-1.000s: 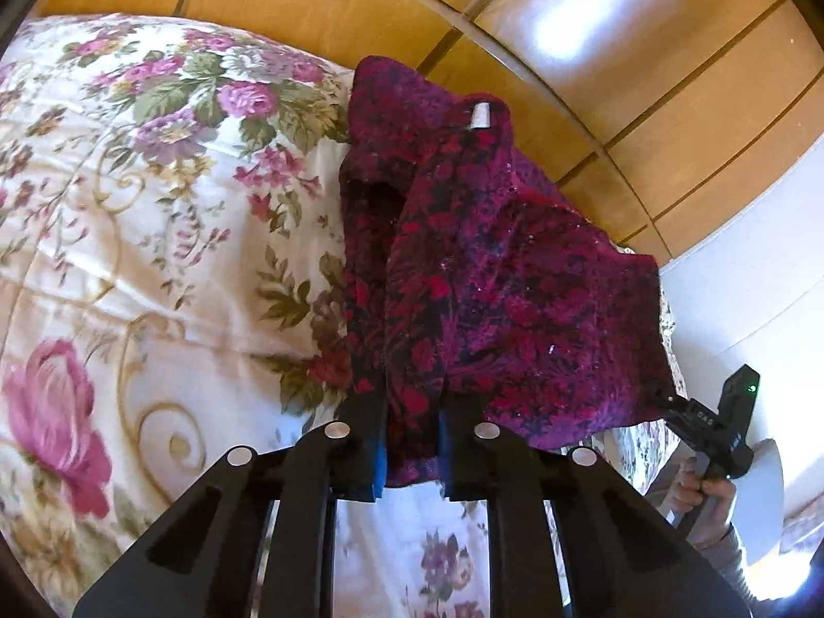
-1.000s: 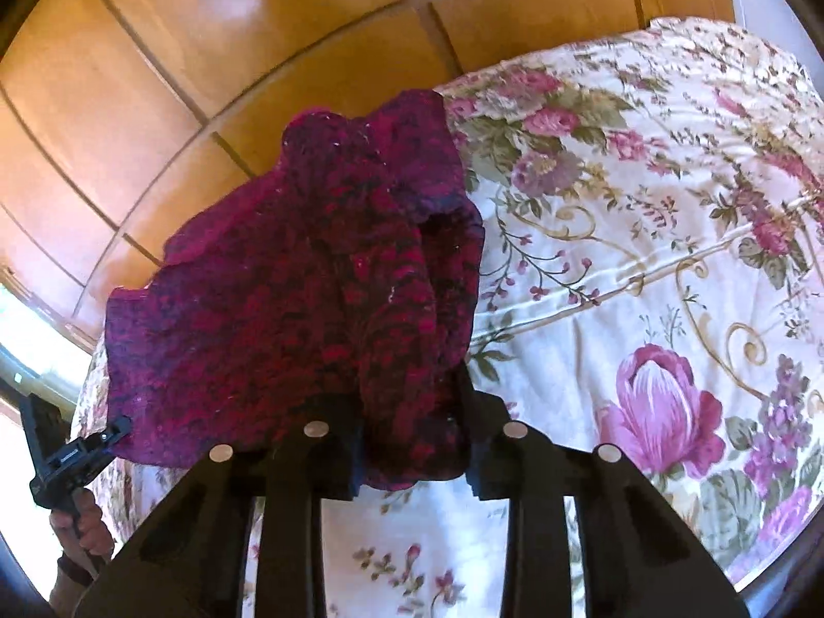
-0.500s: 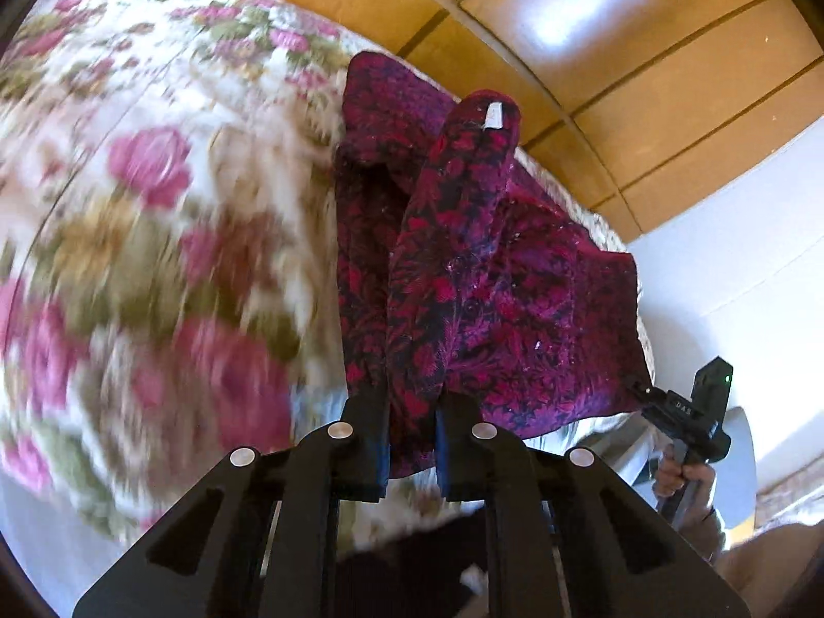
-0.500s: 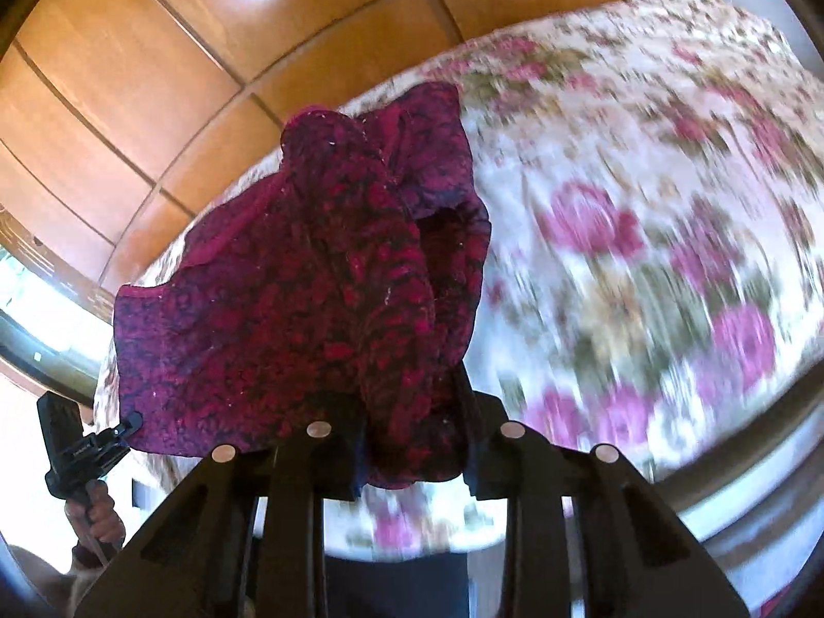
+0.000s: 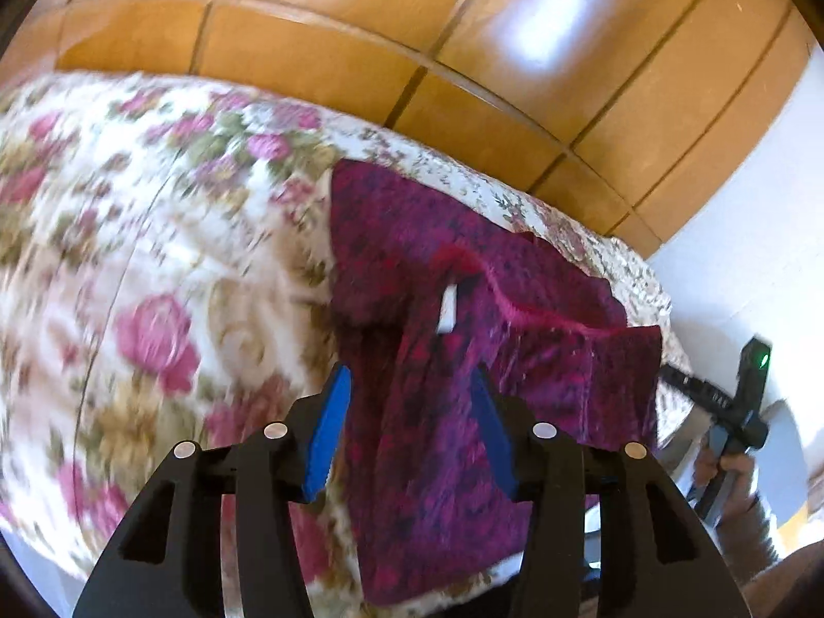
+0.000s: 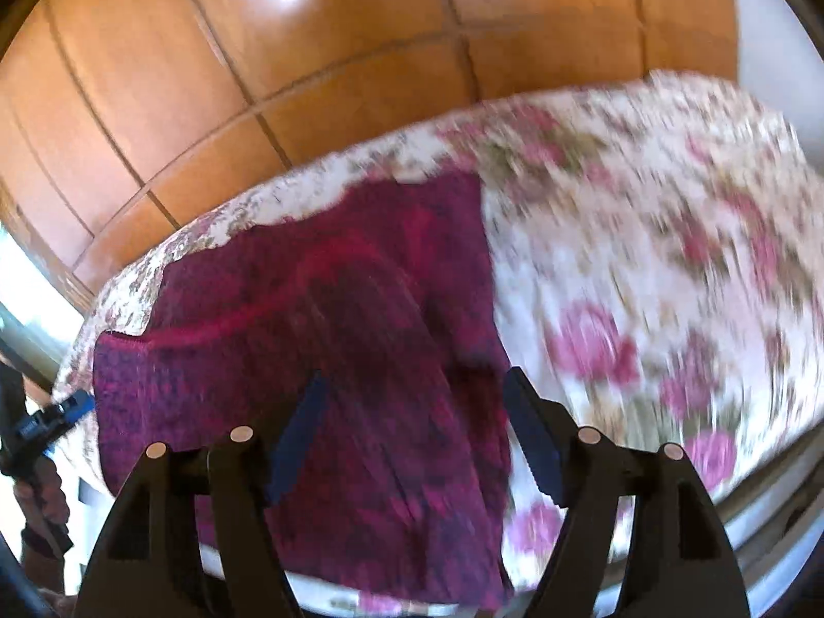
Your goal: Fold small clothes
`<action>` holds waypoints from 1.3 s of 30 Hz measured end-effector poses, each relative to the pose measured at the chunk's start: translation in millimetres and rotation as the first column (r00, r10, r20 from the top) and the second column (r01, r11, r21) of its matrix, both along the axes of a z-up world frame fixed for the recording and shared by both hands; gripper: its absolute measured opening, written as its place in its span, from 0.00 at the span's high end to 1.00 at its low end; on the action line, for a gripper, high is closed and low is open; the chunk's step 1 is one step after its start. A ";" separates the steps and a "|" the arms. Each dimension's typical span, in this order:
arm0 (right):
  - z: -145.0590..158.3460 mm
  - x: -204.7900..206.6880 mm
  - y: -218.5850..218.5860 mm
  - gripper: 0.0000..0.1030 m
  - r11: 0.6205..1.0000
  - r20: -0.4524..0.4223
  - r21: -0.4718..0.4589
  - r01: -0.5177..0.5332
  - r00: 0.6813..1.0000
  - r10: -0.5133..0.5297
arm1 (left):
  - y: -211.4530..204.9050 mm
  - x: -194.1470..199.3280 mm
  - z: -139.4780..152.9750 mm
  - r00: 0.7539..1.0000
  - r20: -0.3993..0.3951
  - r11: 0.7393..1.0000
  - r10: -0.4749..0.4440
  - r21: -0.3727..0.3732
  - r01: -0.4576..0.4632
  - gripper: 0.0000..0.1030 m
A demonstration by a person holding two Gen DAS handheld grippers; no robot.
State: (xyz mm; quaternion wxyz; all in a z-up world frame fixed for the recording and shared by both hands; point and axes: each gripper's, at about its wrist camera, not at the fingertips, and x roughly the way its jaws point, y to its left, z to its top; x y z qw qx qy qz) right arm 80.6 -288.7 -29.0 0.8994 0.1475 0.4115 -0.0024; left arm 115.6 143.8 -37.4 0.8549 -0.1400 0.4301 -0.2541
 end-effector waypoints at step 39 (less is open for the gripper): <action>27.8 150.6 -0.4 0.81 0.981 0.106 -0.191 0.029 0.994 -0.008 | -50.2 152.7 25.7 0.984 0.147 0.986 0.101 0.115 -0.118 0.87</action>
